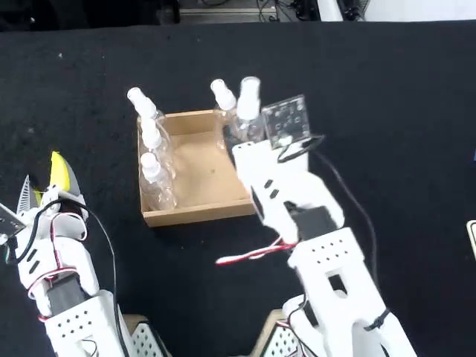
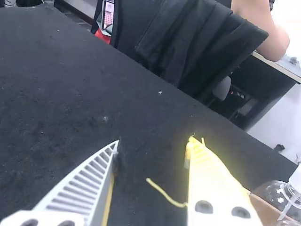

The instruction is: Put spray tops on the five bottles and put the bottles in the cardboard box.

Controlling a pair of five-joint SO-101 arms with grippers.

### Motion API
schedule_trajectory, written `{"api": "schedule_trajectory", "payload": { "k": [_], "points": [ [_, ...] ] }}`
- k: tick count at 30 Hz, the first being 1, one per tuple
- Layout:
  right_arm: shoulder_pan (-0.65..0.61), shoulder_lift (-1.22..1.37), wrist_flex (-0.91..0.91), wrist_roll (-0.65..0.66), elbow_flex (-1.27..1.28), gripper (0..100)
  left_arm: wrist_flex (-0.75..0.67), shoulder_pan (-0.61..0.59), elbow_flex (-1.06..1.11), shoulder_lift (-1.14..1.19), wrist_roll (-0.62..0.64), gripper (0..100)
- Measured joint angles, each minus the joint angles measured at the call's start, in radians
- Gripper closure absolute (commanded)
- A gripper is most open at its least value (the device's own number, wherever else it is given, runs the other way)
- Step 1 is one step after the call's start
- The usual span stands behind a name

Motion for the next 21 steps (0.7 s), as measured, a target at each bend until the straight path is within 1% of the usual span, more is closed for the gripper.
{"api": "schedule_trajectory", "payload": {
  "k": [6, 12, 15, 21],
  "points": [
    [-0.031, 0.0, -0.21, 0.0, 0.152, 98.7, 0.0, 0.0, 0.002, 0.0, 0.0, 79],
    [-0.034, 0.0, -0.321, 0.0, 0.218, 98.7, 0.0, 0.0, 0.003, 0.0, 0.0, 79],
    [-0.069, 0.003, -0.384, 0.0, 0.224, 98.7, 0.0, 0.0, 0.003, 0.0, 0.0, 79],
    [-0.094, 0.155, -0.534, 0.0, 0.224, 98.7, 0.0, 0.0, 0.003, 0.0, 0.0, 79]
  ]
}}
